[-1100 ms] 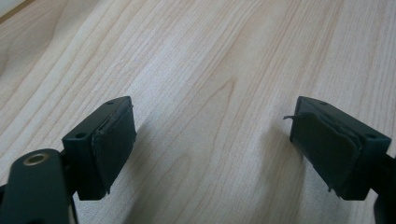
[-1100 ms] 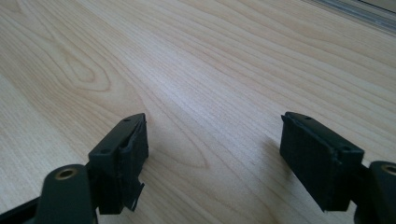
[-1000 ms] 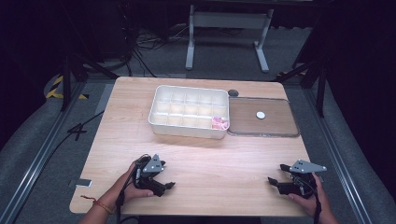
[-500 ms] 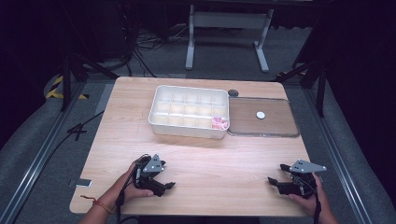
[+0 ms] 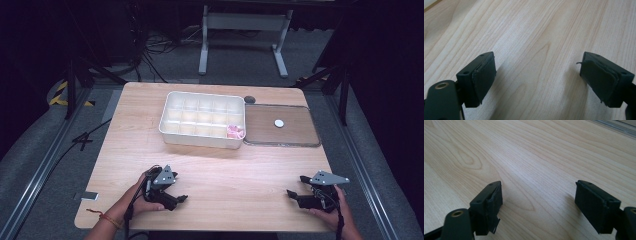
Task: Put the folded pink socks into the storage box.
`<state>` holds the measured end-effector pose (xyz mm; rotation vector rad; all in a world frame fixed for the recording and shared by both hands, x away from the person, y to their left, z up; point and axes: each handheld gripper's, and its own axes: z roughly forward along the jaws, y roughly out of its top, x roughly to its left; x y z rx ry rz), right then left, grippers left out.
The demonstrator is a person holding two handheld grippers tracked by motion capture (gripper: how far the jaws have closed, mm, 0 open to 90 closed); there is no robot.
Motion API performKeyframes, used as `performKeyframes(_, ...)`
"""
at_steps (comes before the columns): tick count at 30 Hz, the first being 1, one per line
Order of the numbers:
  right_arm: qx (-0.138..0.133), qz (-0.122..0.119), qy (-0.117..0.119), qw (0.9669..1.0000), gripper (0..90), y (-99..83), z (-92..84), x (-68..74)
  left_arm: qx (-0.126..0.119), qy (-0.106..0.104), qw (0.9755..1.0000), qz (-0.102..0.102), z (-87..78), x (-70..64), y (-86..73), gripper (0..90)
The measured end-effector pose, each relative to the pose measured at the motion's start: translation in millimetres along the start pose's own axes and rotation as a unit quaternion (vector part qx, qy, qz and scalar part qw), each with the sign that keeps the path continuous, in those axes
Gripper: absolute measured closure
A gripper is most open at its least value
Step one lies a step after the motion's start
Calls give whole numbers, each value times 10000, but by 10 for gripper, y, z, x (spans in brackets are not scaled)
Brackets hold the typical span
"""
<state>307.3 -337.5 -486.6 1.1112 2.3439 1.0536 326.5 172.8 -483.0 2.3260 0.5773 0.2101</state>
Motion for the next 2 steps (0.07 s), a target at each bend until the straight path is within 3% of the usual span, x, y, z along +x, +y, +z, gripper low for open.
performKeyframes(2,1,-5,-1,10000,224,0,0,-1,-2,5,10000,-10,0,-2,0,138)
